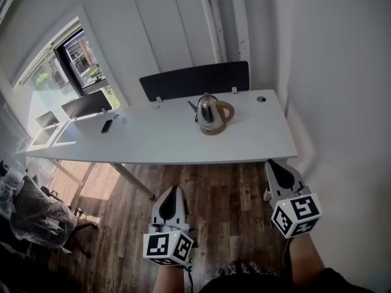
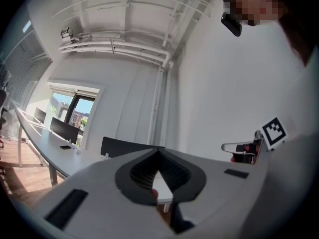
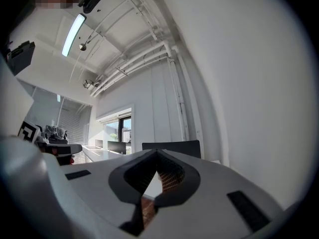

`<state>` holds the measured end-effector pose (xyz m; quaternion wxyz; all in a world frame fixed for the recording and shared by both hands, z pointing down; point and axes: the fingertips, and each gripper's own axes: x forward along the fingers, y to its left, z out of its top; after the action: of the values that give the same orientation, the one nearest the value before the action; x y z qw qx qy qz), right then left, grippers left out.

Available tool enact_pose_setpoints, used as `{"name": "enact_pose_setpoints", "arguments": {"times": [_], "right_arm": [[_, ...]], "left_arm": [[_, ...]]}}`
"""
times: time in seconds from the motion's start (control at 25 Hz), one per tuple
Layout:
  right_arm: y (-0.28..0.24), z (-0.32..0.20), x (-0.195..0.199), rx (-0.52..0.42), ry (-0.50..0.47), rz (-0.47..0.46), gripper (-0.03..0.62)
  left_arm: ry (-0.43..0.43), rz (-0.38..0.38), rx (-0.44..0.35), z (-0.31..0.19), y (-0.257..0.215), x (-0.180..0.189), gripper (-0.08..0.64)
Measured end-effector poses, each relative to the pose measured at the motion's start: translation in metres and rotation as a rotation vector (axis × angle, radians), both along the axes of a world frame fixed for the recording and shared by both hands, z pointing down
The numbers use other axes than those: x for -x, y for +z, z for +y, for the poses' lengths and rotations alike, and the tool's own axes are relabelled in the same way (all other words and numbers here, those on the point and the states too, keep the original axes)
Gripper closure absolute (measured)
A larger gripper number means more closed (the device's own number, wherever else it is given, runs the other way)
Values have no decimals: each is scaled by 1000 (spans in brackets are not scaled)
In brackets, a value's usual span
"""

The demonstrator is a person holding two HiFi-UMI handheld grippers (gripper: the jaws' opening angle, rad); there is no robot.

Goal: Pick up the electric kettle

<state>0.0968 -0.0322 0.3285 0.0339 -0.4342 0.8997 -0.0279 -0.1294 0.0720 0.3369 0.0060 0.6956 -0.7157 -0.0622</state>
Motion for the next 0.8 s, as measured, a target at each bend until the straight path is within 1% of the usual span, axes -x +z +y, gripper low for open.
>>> {"name": "enact_pose_setpoints", "arguments": {"times": [0.28,0.6,0.8], "right_arm": [[3,-28,17,12,42,9,588],[1,-61,31,19,46,18,588],[8,-93,43,30,25,24,588]], "left_arm": [[39,8,3,-34,1,19,558],[33,32,2,-67,2,34,558],[1,33,6,-91,6,48,558]]}}
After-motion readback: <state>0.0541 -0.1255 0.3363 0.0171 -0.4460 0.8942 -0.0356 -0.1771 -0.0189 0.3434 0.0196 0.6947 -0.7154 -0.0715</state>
